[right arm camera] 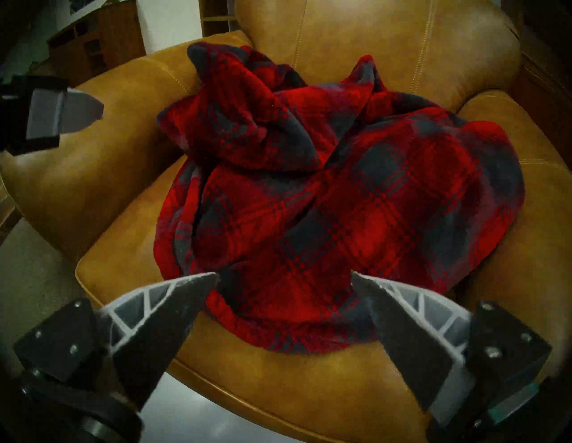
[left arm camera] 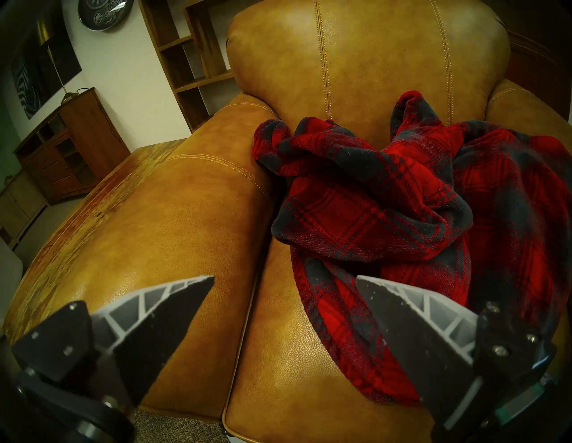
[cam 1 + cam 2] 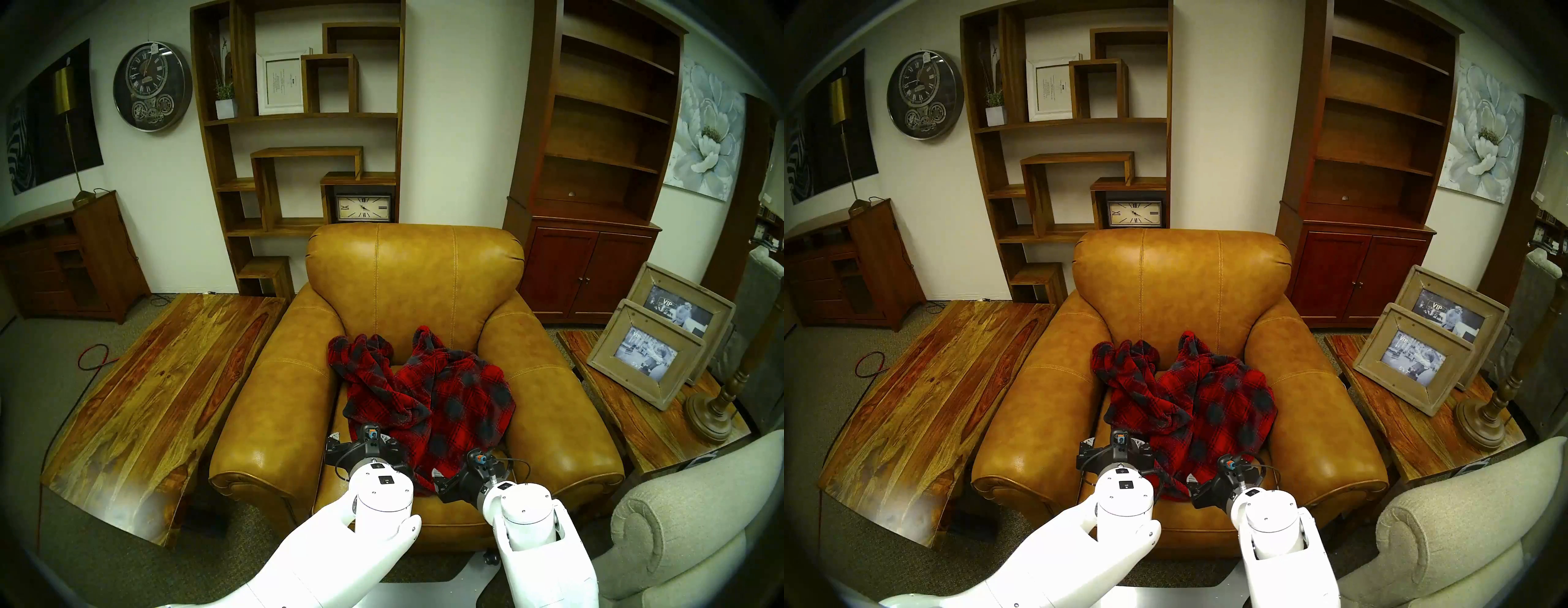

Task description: Move the blanket from sofa and drape it over the sofa arm

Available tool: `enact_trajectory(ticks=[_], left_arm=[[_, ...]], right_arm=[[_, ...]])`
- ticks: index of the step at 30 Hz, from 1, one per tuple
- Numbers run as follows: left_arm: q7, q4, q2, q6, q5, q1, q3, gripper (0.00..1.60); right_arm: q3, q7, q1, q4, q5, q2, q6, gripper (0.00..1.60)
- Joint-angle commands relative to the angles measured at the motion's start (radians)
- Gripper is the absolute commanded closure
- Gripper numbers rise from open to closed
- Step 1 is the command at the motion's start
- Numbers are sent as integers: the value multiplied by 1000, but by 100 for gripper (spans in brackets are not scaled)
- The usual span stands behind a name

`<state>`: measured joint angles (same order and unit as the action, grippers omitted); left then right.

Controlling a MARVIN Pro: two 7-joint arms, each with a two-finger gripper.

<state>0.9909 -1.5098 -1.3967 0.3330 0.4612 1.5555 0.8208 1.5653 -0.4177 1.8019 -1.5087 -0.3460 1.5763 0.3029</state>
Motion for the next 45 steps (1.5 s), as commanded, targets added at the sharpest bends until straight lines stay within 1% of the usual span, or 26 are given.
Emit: enact_trajectory(ticks=[1, 4, 7, 9, 12, 17, 19, 20, 21, 22, 23, 25, 26, 29, 30, 31, 35, 41, 42, 43, 44, 45], left_arm=[[27, -31, 63, -6, -19, 38, 18, 0], [31, -60, 106, -9, -31, 52, 27, 0], [47, -71, 139, -12, -35, 63, 54, 0], [42, -78, 160, -13, -37, 68, 60, 0], [30, -101, 181, -22, -38, 79, 65, 0], [9, -133, 194, -22, -30, 89, 61, 0], [4, -138, 198, -23, -29, 91, 62, 0], [1, -139, 199, -23, -29, 92, 63, 0], [1, -139, 199, -23, -29, 92, 63, 0], [0, -139, 199, -24, -30, 92, 63, 0], [-2, -140, 200, -24, -30, 93, 64, 0], [-6, -141, 201, -24, -30, 94, 65, 0], [-7, -142, 202, -24, -30, 95, 65, 0], [-12, -145, 204, -25, -30, 97, 66, 0], [-13, -146, 205, -25, -30, 97, 67, 0], [-15, -147, 206, -25, -30, 98, 67, 0], [-20, -150, 208, -25, -30, 100, 69, 0], [-23, -154, 210, -24, -30, 103, 70, 0], [-24, -154, 210, -24, -30, 103, 70, 0], [-24, -154, 210, -24, -30, 103, 71, 0], [-25, -154, 210, -24, -30, 103, 71, 0], [-25, -154, 210, -24, -30, 102, 70, 0]], right_arm=[[-35, -25, -112, 74, -19, -15, -25, 0], [-48, -40, -143, 128, -28, -19, -34, 0], [-61, -50, -175, 178, -37, -19, -45, 0], [-70, -55, -195, 210, -42, -16, -53, 0], [-90, -58, -225, 263, -54, -12, -79, 0], [-120, -35, -261, 344, -79, 10, -123, 0], [-138, -17, -285, 390, -78, 14, -137, 0], [-140, -5, -298, 417, -95, 27, -150, 0], [-140, -5, -298, 417, -95, 27, -150, 0], [-166, 11, -305, 430, -80, 15, -152, 0], [-172, 21, -327, 465, -89, 22, -158, 0], [-193, 44, -337, 489, -102, 23, -167, 0], [-204, 57, -350, 511, -118, 26, -174, 0], [-226, 96, -387, 585, -132, 36, -196, 0], [-234, 107, -381, 584, -139, 34, -200, 0], [-234, 119, -404, 627, -139, 42, -209, 0], [-235, 178, -424, 702, -166, 52, -234, 0], [-248, 270, -457, 824, -210, 32, -302, 0], [-249, 284, -467, 842, -219, 23, -311, 8], [-248, 287, -478, 861, -221, 15, -326, 70], [-238, 294, -477, 854, -217, 8, -327, 96], [-236, 298, -478, 848, -220, -1, -333, 111]])
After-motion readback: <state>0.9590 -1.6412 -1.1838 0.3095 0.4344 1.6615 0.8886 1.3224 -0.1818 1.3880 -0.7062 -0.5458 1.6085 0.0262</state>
